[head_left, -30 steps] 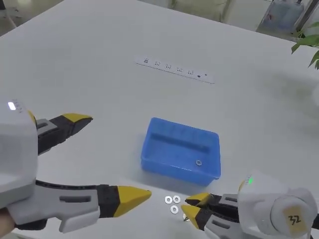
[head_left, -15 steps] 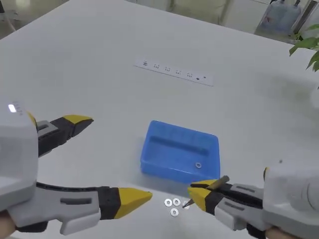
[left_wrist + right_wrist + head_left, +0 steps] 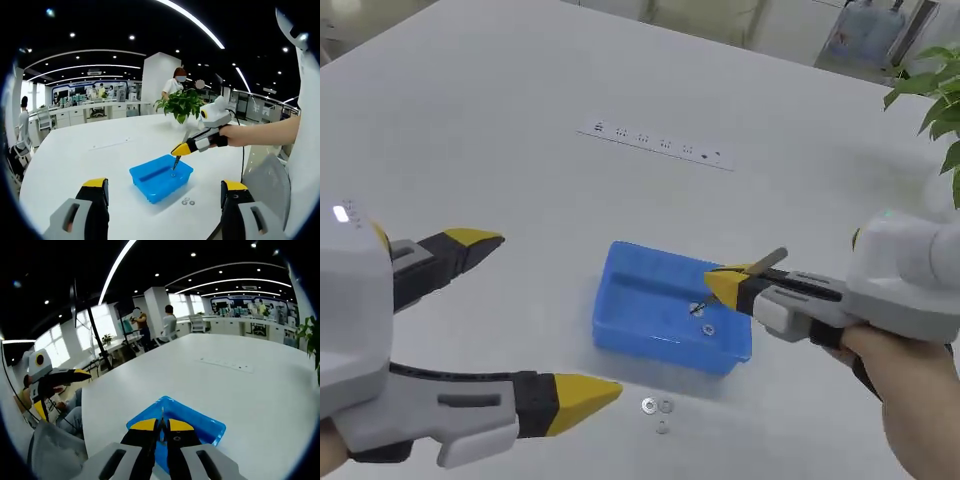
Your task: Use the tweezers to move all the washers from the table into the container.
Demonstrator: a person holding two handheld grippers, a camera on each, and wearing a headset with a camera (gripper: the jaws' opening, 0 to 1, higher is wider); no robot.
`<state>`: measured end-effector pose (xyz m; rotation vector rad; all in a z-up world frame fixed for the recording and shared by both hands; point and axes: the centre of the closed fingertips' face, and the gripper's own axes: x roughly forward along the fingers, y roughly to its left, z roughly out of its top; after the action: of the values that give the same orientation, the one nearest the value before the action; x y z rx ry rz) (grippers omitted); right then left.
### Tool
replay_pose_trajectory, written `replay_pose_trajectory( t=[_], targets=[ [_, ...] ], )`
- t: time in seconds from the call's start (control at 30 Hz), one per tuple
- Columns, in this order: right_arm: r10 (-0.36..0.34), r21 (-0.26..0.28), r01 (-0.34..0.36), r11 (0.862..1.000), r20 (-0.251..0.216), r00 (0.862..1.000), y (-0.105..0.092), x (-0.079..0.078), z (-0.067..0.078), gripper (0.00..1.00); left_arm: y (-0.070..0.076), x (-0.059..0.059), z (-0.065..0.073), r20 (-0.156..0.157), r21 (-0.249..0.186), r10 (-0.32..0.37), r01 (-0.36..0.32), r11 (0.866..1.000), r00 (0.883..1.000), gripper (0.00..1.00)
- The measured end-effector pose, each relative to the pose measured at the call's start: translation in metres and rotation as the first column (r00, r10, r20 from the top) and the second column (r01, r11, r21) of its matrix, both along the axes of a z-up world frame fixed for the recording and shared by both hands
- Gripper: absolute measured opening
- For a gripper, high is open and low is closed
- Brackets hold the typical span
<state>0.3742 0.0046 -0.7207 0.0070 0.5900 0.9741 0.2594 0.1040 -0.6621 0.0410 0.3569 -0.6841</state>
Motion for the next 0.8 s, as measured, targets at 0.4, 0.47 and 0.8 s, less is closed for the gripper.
replay_pose_trajectory(
  t=[0.4, 0.47, 0.8],
  targets=[
    [-0.027, -0.016, 0.025, 1.0, -0.128, 0.991, 0.007, 0.018, -0.039, 0.03, 0.008, 0.0, -0.005, -0.017, 0.001, 0.008, -0.008, 1.0, 1.0, 0.95],
    [-0.025, -0.037, 0.02, 0.999, -0.128, 0.991, 0.007, 0.018, -0.042, 0.03, 0.008, 0.001, -0.005, -0.014, 0.0, 0.007, -0.007, 1.0, 1.0, 0.95],
    [-0.019, -0.066, 0.011, 0.998, -0.127, 0.992, -0.001, 0.015, -0.049, 0.03, 0.002, 0.004, -0.003, -0.012, -0.001, -0.011, 0.011, 1.0, 1.0, 0.95]
  ],
)
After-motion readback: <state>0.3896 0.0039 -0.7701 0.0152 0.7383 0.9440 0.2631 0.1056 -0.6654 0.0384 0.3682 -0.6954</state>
